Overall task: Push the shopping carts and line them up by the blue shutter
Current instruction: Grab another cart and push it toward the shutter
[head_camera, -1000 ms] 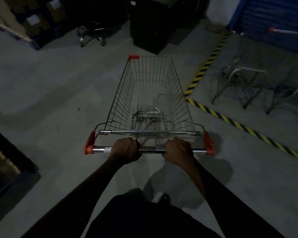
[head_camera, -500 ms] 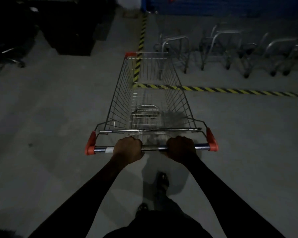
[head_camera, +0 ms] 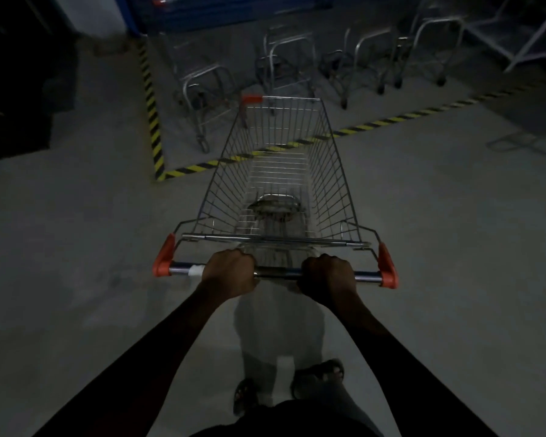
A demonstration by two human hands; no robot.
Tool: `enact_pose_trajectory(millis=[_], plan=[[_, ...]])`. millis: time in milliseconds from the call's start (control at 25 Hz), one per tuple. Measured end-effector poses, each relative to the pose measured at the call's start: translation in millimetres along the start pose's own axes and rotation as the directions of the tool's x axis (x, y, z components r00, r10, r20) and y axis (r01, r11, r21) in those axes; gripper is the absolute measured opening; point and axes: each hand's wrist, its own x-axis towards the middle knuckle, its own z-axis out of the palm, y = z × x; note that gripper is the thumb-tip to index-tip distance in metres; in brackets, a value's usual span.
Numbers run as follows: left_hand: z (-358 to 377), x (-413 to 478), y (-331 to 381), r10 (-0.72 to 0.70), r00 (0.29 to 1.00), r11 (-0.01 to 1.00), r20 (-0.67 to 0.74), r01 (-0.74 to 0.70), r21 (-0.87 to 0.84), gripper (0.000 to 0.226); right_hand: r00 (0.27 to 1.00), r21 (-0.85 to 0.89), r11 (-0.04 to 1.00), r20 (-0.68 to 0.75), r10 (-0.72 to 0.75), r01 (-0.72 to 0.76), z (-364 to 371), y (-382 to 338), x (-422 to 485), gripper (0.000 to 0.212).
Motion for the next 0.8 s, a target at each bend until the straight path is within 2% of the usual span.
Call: enact_pose_trajectory(millis=[240,360,440,520,600,720,800], plan=[[-27.6,86.2,73.4,0.135,0.991,0.991,0.006,-0.135,0.014,0.025,0.996,0.086,0.993,-0.019,0.087,-0.085,-6.0,102.1,5.4,0.028],[-43.0,134.0,123.9,0.218,0.975,0.976,-0.036,-0.218,-0.009,0.026,0.984,0.145,0.982,-0.116,0.138,-0.12,-2.2,167.4,11.9,0.023],[-51.2,164.8,152.2,0.289,0.95,0.955,-0.117,-0.294,-0.035,0.033,0.975,0.103,0.981,-0.131,0.178,-0.166,-1.0,209.5,18.1,0.027],[-70.7,196.4,185.1,0.324,0.944,0.945,-0.063,-0.327,-0.028,0.031,0.972,0.061,0.973,-0.07,0.226,-0.222,-5.0,247.0,25.6,0.027],[-86.5,223.9,215.9,0.317,0.949,0.949,-0.011,-0.317,0.002,0.026,0.954,0.003,0.964,-0.137,0.265,-0.267,-4.8,282.5,31.5,0.029],[-104.3,273.4,251.6,0.361,0.93,0.929,-0.073,-0.366,-0.062,0.03,0.912,0.039,0.945,-0.254,0.323,-0.324,3.6,338.3,49.7,0.034],[-114.3,310.2,270.8,0.406,0.909,0.912,-0.093,-0.409,-0.021,0.028,0.897,0.012,0.939,-0.292,0.333,-0.345,7.6,371.2,64.5,0.034]])
